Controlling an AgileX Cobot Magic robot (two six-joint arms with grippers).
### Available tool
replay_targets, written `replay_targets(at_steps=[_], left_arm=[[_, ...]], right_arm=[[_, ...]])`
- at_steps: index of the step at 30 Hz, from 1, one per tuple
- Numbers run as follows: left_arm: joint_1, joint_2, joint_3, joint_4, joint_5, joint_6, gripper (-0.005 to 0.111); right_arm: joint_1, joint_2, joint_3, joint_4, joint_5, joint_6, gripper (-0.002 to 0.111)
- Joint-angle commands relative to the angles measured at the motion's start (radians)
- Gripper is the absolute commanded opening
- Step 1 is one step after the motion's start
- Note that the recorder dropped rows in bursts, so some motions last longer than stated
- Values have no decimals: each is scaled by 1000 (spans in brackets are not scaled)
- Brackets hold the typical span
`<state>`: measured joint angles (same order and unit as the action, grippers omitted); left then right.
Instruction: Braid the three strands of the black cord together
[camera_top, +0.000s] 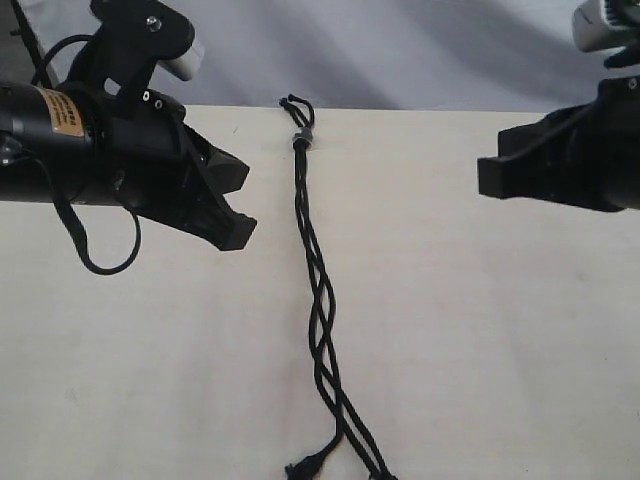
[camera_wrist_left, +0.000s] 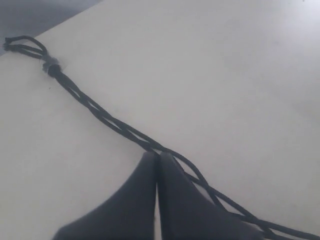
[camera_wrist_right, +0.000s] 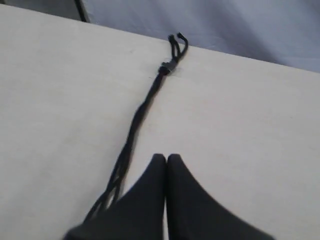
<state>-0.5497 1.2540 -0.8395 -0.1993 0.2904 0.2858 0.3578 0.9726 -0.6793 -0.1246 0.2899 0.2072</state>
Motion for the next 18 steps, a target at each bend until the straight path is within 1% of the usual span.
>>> replay_targets(at_steps=[1, 4, 7, 9, 12, 18], left_arm=[[2, -9, 6, -15, -4, -5, 0], [2, -9, 6, -17, -4, -5, 0], [2, -9, 6, -17, -4, -5, 0], [2, -9, 6, -17, -4, -5, 0], [2, -9, 6, -17, -4, -5, 0], [2, -9, 6, -17, -4, -5, 0]], right_arm=[[74, -188, 87, 3, -30, 26, 0], [114, -319, 153, 6, -30, 31, 0], [134, -444, 231, 52, -30, 36, 0], [134, -529, 290, 139, -30, 36, 0], [132, -657, 381, 199, -47, 11, 0], [132, -872, 532, 203, -80, -15, 0]])
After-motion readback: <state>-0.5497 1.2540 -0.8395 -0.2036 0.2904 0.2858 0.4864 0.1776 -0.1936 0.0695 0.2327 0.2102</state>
